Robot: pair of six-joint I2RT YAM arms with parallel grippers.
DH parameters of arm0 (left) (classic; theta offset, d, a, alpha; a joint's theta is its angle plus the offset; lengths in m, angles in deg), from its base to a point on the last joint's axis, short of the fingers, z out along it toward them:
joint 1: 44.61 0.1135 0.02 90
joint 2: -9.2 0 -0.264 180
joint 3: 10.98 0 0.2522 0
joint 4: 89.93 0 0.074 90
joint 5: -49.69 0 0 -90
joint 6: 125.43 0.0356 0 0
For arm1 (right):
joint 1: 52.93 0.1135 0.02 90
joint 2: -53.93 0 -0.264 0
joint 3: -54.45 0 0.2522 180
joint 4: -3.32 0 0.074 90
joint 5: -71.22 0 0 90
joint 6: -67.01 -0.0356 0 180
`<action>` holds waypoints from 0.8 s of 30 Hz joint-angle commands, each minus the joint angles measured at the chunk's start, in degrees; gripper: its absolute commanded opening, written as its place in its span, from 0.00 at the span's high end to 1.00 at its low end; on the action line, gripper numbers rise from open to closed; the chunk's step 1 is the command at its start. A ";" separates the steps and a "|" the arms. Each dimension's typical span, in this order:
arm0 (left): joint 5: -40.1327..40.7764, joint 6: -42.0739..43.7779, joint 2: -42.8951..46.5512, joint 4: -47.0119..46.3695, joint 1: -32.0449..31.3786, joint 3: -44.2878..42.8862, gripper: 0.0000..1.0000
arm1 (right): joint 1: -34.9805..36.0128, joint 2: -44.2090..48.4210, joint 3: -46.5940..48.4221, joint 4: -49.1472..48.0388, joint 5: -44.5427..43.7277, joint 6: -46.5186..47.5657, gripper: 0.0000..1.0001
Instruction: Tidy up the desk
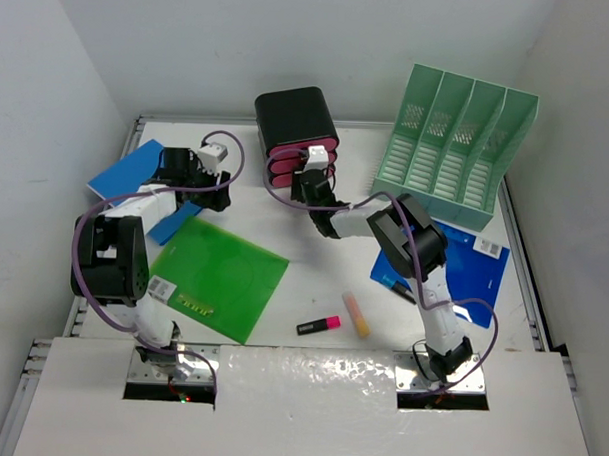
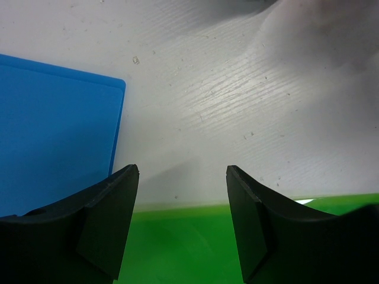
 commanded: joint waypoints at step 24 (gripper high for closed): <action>-0.87 0.99 -0.69 -0.24 0.52 -2.63 0.41 | -1.57 -0.79 -0.30 -0.72 2.94 -1.46 1.00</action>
